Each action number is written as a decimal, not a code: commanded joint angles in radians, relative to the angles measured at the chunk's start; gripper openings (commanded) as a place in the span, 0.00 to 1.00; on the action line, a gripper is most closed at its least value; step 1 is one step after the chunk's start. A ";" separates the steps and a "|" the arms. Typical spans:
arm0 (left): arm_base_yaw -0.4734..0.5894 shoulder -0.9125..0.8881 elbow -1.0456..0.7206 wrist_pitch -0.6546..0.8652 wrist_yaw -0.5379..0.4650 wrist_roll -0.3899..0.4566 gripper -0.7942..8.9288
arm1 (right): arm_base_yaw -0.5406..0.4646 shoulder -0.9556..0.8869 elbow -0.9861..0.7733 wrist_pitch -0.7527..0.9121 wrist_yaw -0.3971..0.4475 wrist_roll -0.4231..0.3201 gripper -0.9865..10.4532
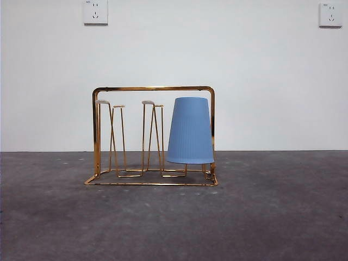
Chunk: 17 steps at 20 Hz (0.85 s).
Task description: Pick up cup 1,put cup 1 in the cup rack,pick up cup 2,put cup 2 in the cup rack
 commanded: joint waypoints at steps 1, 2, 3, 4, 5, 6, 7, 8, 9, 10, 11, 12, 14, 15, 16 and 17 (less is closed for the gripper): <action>0.000 0.000 -0.003 0.042 0.008 0.020 0.07 | -0.002 0.011 -0.004 -0.038 0.016 -0.004 0.09; 0.000 0.000 -0.003 0.042 0.008 0.020 0.07 | -0.002 0.011 -0.004 -0.047 0.016 -0.004 0.09; 0.002 0.000 -0.003 0.042 0.008 0.020 0.07 | -0.002 0.011 -0.004 -0.054 0.017 -0.003 0.10; 0.007 0.000 -0.003 0.042 0.008 0.020 0.07 | -0.002 0.011 -0.004 -0.062 0.023 -0.003 0.10; 0.012 -0.002 -0.003 0.042 0.010 0.020 0.07 | -0.002 0.011 -0.004 -0.067 0.028 -0.003 0.11; 0.018 -0.003 -0.003 0.042 0.013 0.020 0.07 | -0.002 0.010 -0.004 -0.072 0.033 -0.003 0.15; 0.027 -0.003 -0.003 0.042 0.017 0.020 0.07 | -0.002 0.005 -0.003 -0.083 0.039 -0.003 0.20; 0.034 -0.004 -0.003 0.042 0.019 0.019 0.07 | -0.002 0.002 -0.003 -0.092 0.042 -0.003 0.23; 0.041 -0.006 -0.003 0.042 0.020 0.019 0.08 | -0.002 0.001 -0.003 -0.101 0.042 -0.003 0.25; 0.050 -0.009 -0.003 0.042 0.020 0.019 0.08 | -0.002 -0.005 -0.003 -0.115 0.042 -0.002 0.26; 0.058 -0.011 -0.003 0.042 0.021 0.019 0.08 | -0.002 -0.010 -0.003 -0.126 0.042 -0.001 0.26; 0.066 -0.015 -0.003 0.040 0.024 0.020 0.08 | -0.002 -0.014 -0.003 -0.135 0.043 0.000 0.26; 0.086 -0.024 -0.003 0.020 0.036 0.020 0.08 | -0.002 -0.027 -0.003 -0.156 0.055 0.002 0.26; 0.096 -0.029 -0.003 0.009 0.047 0.020 0.08 | -0.002 -0.032 -0.004 -0.165 0.062 0.001 0.26; 0.110 -0.035 -0.003 -0.010 0.063 0.020 0.08 | -0.002 -0.042 -0.003 -0.182 0.071 0.001 0.26; 0.122 -0.042 -0.003 -0.025 0.078 0.020 0.08 | -0.002 -0.050 -0.003 -0.196 0.077 0.001 0.26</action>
